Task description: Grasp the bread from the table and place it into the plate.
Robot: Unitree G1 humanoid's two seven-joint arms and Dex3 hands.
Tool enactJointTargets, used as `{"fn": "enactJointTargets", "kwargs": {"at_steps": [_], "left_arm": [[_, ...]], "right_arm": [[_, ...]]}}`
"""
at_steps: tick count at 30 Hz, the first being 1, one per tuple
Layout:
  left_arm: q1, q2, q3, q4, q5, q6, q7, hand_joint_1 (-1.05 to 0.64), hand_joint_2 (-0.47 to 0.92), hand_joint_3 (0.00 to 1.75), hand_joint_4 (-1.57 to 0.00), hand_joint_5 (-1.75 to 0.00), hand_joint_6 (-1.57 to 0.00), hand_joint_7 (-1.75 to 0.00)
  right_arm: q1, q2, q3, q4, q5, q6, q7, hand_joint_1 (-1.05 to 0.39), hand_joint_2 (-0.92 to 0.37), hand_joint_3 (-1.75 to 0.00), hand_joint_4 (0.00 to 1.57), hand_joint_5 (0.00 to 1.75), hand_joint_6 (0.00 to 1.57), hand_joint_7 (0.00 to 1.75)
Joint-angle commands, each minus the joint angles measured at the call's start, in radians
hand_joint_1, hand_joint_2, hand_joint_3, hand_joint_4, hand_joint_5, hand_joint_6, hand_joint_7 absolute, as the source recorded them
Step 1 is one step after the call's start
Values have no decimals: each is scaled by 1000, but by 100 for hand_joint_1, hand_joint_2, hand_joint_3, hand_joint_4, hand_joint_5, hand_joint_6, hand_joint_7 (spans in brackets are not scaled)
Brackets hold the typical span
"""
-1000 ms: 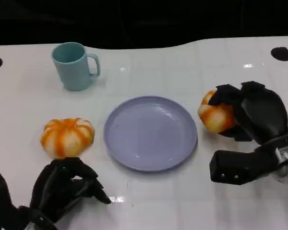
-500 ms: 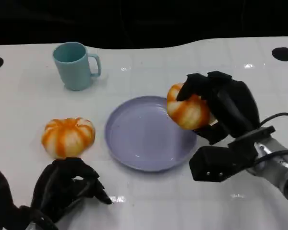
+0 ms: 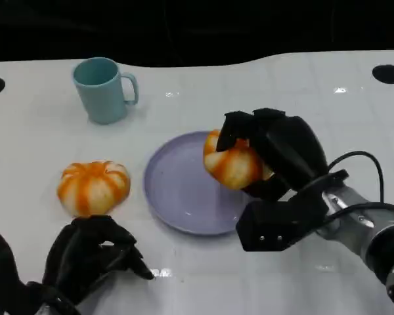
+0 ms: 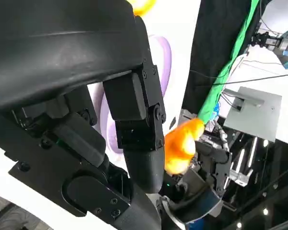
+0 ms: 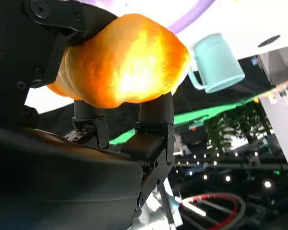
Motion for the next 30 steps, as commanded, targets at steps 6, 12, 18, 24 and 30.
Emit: {"fn": "enactJointTargets", "kwargs": {"at_steps": [6,12,18,24,30], "left_arm": [[18,9,-1,-8,4,-2,11,-105,63,0,-157,-60,-157,-37],[19,10,-1,-10,1,4,8,-105,62,0,-157,-60,-157,-37],[19,10,-1,-10,2,0,9,-105,62,0,-157,-60,-157,-38],[17,11,-1,-9,4,-1,11,-105,63,0,-157,-61,-157,-38],[17,12,0,-10,1,0,6,-105,63,0,-157,-61,-157,-38]], "right_arm": [[-32,39,11,60,9,21,33,-11,-39,-119,98,175,74,174],[-32,65,-11,76,44,17,101,-11,-40,-117,85,172,76,144],[-40,74,-33,71,91,37,266,-32,-72,-44,55,83,63,37],[-51,68,-16,51,84,99,360,-67,-92,-25,11,32,28,1],[-39,62,-27,16,94,130,388,-78,-92,-35,0,13,11,1]]}}
